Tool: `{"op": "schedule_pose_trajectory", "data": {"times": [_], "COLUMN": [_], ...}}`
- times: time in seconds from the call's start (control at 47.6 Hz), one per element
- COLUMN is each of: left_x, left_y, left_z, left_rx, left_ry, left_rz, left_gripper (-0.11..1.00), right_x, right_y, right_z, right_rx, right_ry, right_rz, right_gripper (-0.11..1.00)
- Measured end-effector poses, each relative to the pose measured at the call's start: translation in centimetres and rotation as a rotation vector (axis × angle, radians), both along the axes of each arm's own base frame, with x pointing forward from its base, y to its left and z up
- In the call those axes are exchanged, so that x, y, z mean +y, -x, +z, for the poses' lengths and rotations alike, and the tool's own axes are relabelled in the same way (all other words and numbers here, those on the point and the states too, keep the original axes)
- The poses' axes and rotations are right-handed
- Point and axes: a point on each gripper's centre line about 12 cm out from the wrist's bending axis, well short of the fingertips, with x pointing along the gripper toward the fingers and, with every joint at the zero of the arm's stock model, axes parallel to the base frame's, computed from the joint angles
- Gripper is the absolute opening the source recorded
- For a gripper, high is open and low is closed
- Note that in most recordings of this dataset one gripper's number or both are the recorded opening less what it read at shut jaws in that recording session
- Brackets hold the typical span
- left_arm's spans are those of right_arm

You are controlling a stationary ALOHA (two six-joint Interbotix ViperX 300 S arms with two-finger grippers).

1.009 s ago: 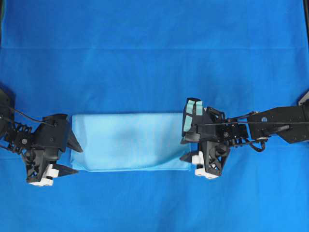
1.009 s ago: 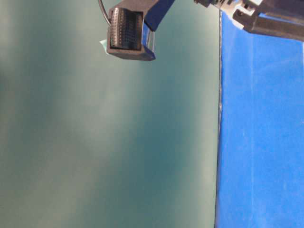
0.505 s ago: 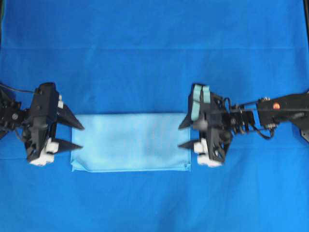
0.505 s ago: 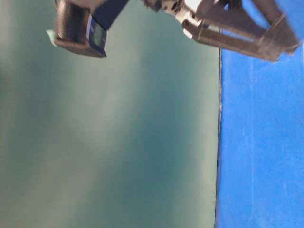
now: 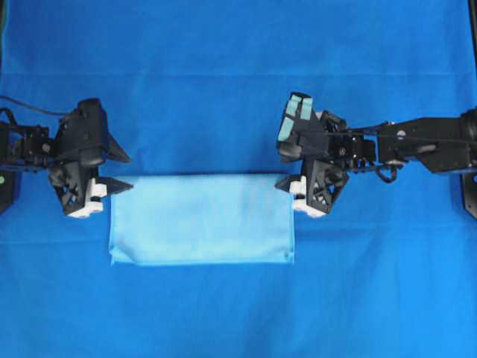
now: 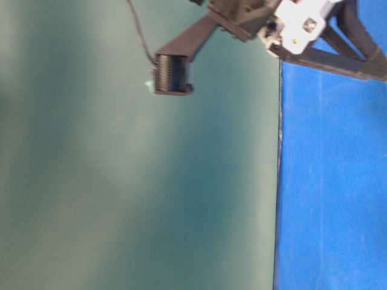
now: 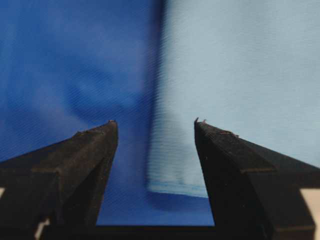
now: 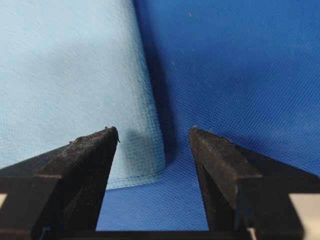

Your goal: Fold the light blue towel.

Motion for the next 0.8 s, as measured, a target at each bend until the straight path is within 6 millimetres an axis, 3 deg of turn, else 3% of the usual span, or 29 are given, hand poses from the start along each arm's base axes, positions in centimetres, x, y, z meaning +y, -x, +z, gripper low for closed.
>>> {"op": "schedule_pose_trajectory", "data": {"times": [0.147,0.273,0.357,0.463,0.547,0.799], "left_x": [0.2,0.2,0.2,0.2,0.1,0.0], "left_y": [-0.1,0.0,0.2,0.1,0.0,-0.2], "left_z": [-1.3,-2.1,-2.6,-2.7,-2.7,-2.7], "left_rx": [0.041,0.071,0.092,0.100,0.106,0.112], "left_ry": [0.002,0.003,0.005,0.006,0.004,0.004], "left_rz": [0.008,0.008,0.011,0.010,0.004,-0.001], "left_gripper": [0.51,0.35,0.20,0.02,0.02,0.02], "right_x": [0.1,0.2,0.4,0.6,1.0,1.4], "right_y": [-0.2,-0.1,-0.2,-0.2,-0.2,-0.2], "right_z": [-1.0,-1.8,-2.1,-2.2,-2.3,-2.3], "right_rx": [0.010,0.032,0.038,0.039,0.041,0.041], "right_ry": [-0.009,-0.015,-0.019,-0.019,-0.017,-0.021], "right_rz": [-0.007,-0.008,-0.008,-0.002,0.011,0.018], "right_gripper": [0.61,0.57,0.47,0.23,0.02,0.02]}}
